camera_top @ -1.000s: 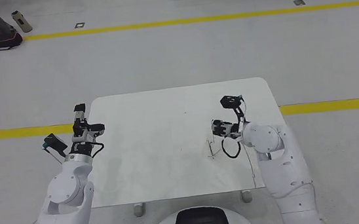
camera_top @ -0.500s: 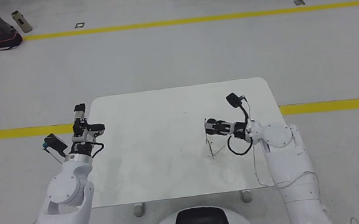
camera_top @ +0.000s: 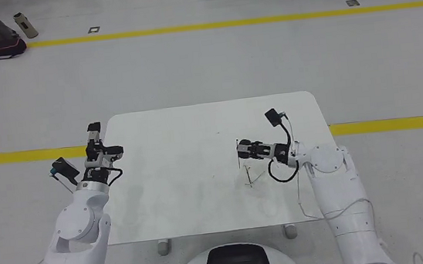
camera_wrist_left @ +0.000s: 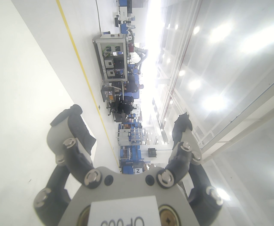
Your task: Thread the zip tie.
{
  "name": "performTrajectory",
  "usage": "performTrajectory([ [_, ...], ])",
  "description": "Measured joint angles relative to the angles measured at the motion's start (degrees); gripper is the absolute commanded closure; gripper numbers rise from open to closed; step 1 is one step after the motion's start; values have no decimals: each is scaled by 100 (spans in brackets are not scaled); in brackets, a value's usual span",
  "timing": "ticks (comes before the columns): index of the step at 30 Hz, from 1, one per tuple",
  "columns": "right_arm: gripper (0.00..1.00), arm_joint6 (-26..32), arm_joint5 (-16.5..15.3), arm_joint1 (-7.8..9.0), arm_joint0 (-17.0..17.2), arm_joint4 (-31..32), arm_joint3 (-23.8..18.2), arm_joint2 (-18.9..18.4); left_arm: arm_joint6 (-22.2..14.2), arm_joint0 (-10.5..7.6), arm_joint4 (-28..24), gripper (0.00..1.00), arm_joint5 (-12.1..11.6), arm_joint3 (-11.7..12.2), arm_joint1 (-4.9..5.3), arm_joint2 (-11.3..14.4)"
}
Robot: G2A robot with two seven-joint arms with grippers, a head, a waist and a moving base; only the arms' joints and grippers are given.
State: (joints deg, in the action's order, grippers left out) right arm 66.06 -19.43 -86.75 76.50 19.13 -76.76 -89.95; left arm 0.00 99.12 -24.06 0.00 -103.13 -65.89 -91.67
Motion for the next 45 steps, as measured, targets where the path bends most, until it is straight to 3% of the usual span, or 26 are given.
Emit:
performTrajectory([
  [4,100,-466,-5,86,305,86,-497,32,0,0,0,0,0,0,0,0],
  [10,100,-538,-5,261,674,-583,-906,-7,0,0,0,0,0,0,0,0],
  [15,100,-318,-5,386,737,-1416,-854,-54,0,0,0,0,0,0,0,0],
  [27,100,-449,-5,398,774,-1524,-864,-37,0,0,0,0,0,0,0,0],
  [38,100,-373,-5,452,924,-2970,-1066,-151,0,0,0,0,0,0,0,0],
  [45,100,-352,-5,449,894,-3029,-1049,-203,0,0,0,0,0,0,0,0],
])
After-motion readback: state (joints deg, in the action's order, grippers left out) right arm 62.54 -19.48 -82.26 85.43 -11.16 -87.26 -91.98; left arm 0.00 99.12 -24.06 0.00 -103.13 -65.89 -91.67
